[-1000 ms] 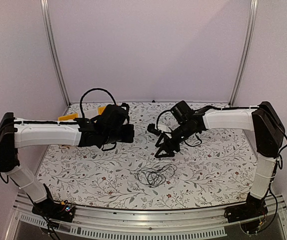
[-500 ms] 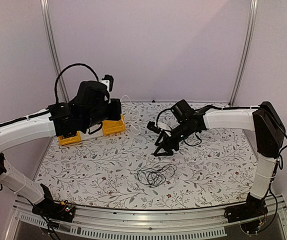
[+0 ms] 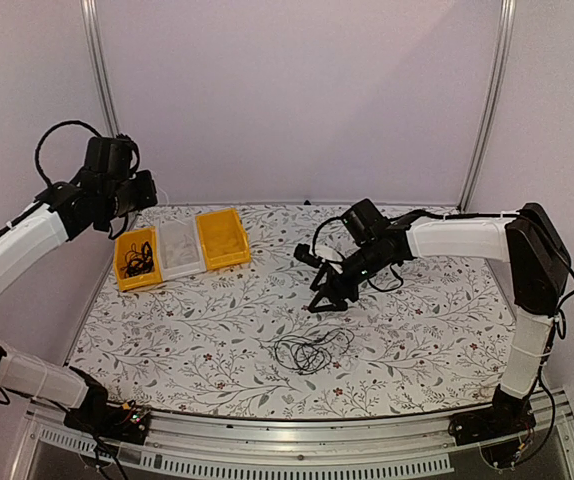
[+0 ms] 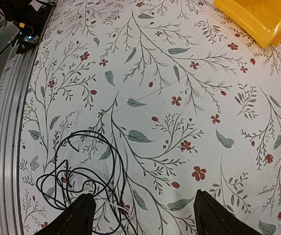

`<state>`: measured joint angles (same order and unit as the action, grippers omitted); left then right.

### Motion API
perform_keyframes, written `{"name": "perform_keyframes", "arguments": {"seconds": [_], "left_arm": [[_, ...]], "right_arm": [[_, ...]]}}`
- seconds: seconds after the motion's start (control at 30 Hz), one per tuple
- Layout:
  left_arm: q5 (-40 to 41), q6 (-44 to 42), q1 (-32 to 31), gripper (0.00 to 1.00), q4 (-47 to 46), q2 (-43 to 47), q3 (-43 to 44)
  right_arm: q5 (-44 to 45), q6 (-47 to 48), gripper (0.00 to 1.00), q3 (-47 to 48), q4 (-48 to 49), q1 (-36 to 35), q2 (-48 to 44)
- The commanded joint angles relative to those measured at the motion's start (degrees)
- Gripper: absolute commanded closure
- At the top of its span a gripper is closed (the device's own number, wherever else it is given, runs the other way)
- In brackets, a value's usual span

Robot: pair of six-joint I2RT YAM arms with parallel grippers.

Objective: Untangle the cables

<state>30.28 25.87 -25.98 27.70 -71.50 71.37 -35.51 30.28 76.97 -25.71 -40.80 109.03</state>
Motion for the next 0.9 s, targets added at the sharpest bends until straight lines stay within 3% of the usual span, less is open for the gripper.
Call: {"name": "perform_keyframes", "arguments": {"seconds": [0.0,0.3,0.63,0.87], "left_arm": [[-5.6,-1.7,6.3,1.0,-2.2,-2.4,-2.4],[-6.8,-3.6,11.7,1.0,-6.9,-14.6,0.2],[-4.3,-4.5,13.7,1.0,-10.1,-31.4,6.1],[-9.1,-2.5,13.5,1.0,-9.9,-40.2,7.5]], "right_arm": [[0.3,1.2,0.27,1.3,-0.8,0.3,0.5],[1.2,2.4,0.27,1.2,-1.4,0.2,0.2],[2.2,3.3,0.27,1.2,-1.6,0.2,-0.5],[2.9,4.1,0.27,1.2,-2.0,0.2,-0.3]]}}
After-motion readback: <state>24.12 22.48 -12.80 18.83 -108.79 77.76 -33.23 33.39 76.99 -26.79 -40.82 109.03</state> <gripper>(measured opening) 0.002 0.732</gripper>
